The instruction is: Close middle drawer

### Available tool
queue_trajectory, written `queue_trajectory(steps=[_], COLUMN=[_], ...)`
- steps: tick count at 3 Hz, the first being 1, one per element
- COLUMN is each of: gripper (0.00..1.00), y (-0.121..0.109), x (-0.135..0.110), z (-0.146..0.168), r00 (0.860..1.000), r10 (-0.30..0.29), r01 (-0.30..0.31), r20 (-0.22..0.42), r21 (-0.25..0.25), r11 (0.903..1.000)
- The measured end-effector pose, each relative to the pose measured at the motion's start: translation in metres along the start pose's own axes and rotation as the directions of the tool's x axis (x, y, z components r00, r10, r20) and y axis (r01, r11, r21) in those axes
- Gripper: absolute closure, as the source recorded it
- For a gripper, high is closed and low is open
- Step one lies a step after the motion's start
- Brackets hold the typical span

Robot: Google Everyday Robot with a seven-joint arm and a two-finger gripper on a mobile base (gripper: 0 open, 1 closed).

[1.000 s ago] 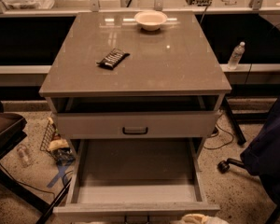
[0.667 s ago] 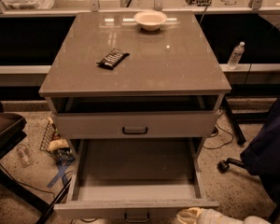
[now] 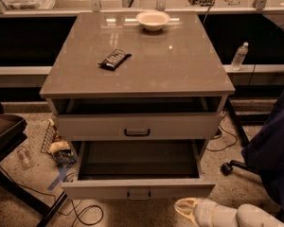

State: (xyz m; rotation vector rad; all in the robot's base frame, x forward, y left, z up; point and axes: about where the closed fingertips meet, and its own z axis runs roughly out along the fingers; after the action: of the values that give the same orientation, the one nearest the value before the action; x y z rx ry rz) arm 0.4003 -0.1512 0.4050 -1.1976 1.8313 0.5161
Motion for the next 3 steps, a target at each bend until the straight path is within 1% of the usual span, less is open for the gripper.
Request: queue_trajectory(steps=[1,2,3], gripper=[1.00,1.00,1.00], y=[0.000,-0.021,-0.056], x=[0.000,-0.007,-0.021], z=[0.000,0.019,0.038], r00=[1.000,1.000,0.997], r10=[0.000,-0.028,-0.070], r01=[0.000,0.029,0.070], r20=[0.000,0.012,0.034], r21=[0.000,-0.009,-0.004], r11=[1.0000,0.9996,0.9975])
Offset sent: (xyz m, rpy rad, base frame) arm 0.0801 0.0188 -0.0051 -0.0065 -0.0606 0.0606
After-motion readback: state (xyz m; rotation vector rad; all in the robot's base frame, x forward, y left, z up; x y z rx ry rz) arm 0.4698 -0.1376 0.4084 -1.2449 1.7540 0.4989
